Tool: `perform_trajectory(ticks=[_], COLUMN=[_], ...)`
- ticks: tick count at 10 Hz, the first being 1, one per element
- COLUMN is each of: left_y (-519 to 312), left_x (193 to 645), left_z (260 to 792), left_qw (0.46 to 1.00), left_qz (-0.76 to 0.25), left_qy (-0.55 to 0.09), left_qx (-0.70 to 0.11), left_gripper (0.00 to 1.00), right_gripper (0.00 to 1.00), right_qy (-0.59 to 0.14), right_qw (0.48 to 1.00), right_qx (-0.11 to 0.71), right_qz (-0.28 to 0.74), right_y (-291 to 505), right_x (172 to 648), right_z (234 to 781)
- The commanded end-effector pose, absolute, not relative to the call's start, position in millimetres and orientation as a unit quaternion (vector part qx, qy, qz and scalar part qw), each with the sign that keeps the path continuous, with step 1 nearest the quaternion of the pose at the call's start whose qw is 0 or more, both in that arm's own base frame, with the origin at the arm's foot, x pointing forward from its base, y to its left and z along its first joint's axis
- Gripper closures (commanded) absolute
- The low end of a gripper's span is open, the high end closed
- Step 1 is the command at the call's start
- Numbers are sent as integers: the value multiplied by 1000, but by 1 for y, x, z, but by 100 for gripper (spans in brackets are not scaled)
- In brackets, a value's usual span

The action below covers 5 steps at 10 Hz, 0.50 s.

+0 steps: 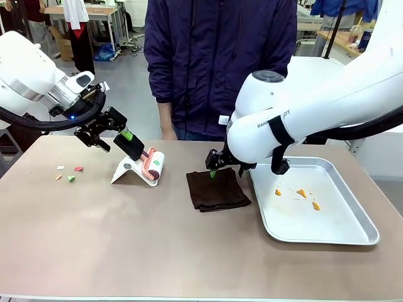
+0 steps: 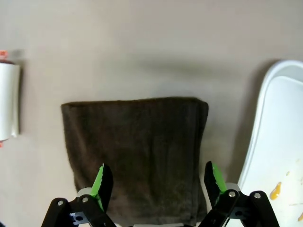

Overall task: Clean the surface of the table.
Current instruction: Hold the Lint Roller with your left hand and the towel with your right hand.

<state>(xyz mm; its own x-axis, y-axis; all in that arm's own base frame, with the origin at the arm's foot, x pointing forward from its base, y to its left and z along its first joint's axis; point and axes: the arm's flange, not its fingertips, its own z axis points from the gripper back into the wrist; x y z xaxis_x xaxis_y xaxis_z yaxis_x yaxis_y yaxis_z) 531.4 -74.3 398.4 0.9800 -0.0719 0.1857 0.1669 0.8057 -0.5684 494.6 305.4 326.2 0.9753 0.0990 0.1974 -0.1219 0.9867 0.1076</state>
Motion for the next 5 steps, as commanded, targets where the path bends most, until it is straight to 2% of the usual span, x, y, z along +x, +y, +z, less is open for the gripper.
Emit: perform_trajectory(ticks=[1, 5], left_y=[-77, -82], left_x=[534, 535], left_z=[400, 396], left_qw=[945, 943], left_qz=[-54, -49], left_qy=[-81, -82], left_qx=[-313, -319], left_gripper=[0, 0], right_gripper=[0, 0], right_qy=[-88, -82], right_qw=[996, 997], right_qx=[10, -9], right_qz=[32, 7], right_y=[325, 327], right_x=[505, 507], right_z=[313, 302])
